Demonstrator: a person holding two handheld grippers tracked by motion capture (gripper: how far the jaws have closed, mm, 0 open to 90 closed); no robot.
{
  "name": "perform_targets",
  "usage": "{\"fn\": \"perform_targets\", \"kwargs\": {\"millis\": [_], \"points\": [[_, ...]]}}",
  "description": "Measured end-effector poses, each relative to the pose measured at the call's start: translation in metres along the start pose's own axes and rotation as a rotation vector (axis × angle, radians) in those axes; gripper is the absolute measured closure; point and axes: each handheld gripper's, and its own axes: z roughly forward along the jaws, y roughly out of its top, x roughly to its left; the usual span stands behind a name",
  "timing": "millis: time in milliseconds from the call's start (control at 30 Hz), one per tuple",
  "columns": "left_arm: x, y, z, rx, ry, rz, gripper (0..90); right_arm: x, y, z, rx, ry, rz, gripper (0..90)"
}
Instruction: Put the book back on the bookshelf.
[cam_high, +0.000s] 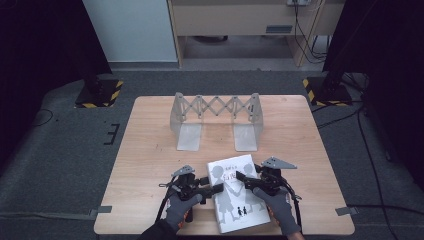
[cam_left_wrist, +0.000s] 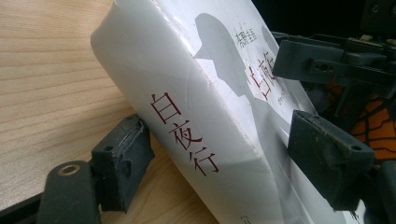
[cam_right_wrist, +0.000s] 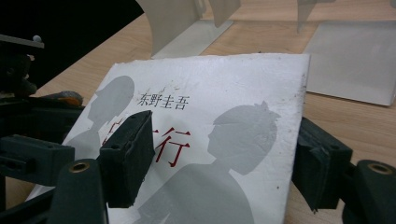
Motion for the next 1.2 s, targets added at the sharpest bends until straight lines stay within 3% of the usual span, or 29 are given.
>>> {"fn": "perform_targets", "kwargs": {"millis": [100,433,633,733,767,933,967,1033,1200], "points": [[-0.002,0.002,0.0,-0.009,-0.006,0.004,21.5,0.001,0.002,-0.003,-0.031,0.028,0.02,35.9],[-0.001,0.005,0.003,-0.004,-0.017,-0.008,20.9,0.004,0.004,-0.003,-0.072,0.052,0.012,38.6],[0.003,0.005,0.004,0.003,-0.025,-0.016,21.4,0.002,0.004,-0.001,-0.054,0.037,0.016,37.6],[0.004,0.005,0.002,-0.004,-0.03,-0.012,24.7,-0.001,0.003,0.0,-0.044,0.0,-0.015,30.1],[0.002,0.005,0.002,-0.003,-0.012,0.021,26.5,-0.003,0.001,0.0,-0.01,-0.044,-0.05,26.6],[0.001,0.004,0.001,-0.014,-0.018,0.009,28.0,-0.009,-0.003,0.002,-0.008,-0.001,0.015,25.5],[0.001,0.004,0.001,-0.014,-0.019,0.004,28.3,-0.01,-0.005,0.004,-0.009,0.017,0.06,24.9],[-0.001,0.004,0.0,-0.018,-0.022,0.007,28.5,-0.013,-0.006,0.004,-0.007,0.039,0.083,25.5],[-0.001,0.006,0.0,-0.017,-0.036,0.015,28.7,-0.012,-0.003,0.002,0.0,0.03,0.078,25.6]]}}
